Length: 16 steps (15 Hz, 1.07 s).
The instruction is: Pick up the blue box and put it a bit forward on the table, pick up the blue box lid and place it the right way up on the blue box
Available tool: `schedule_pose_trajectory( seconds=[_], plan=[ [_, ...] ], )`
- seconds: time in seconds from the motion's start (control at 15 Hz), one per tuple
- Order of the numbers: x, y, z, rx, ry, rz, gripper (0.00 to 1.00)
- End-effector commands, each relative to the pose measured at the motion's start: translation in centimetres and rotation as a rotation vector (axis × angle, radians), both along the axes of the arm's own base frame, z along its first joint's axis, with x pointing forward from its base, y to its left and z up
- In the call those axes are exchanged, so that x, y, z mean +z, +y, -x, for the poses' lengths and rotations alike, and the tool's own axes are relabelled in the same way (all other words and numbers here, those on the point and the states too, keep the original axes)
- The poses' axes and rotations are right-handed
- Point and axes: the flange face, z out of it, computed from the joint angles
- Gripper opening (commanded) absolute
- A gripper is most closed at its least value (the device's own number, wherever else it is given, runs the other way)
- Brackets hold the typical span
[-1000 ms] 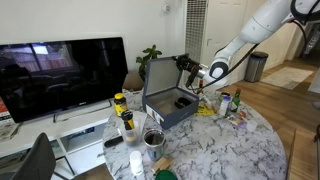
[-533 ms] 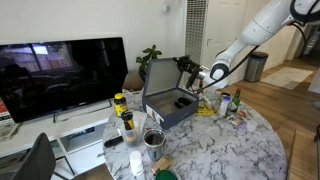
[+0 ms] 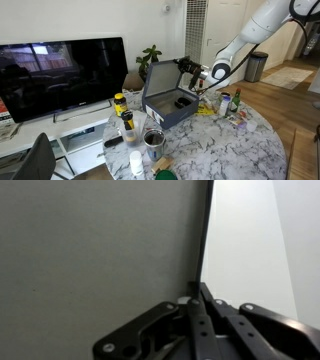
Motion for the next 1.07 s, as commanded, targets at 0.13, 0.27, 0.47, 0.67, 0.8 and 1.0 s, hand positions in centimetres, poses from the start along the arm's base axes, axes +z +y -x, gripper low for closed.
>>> schedule_pose_trajectory(
  seconds=[0.13,0.27,0.47,0.67,0.8,1.0],
  plan=[
    [1.1,0.0,2.4,0.009,0.106,0.062,0.01],
    [1.7,0.0,3.0,0.006,0.141,0.081,0.01],
    [2.6,-0.2,3.8,-0.008,0.190,0.120,0.33],
    [3.4,-0.4,4.6,-0.017,0.243,0.169,0.58],
    [3.9,-0.4,5.0,-0.019,0.269,0.195,0.72],
    [4.3,-0.3,5.5,-0.008,0.313,0.224,0.94]
  ],
)
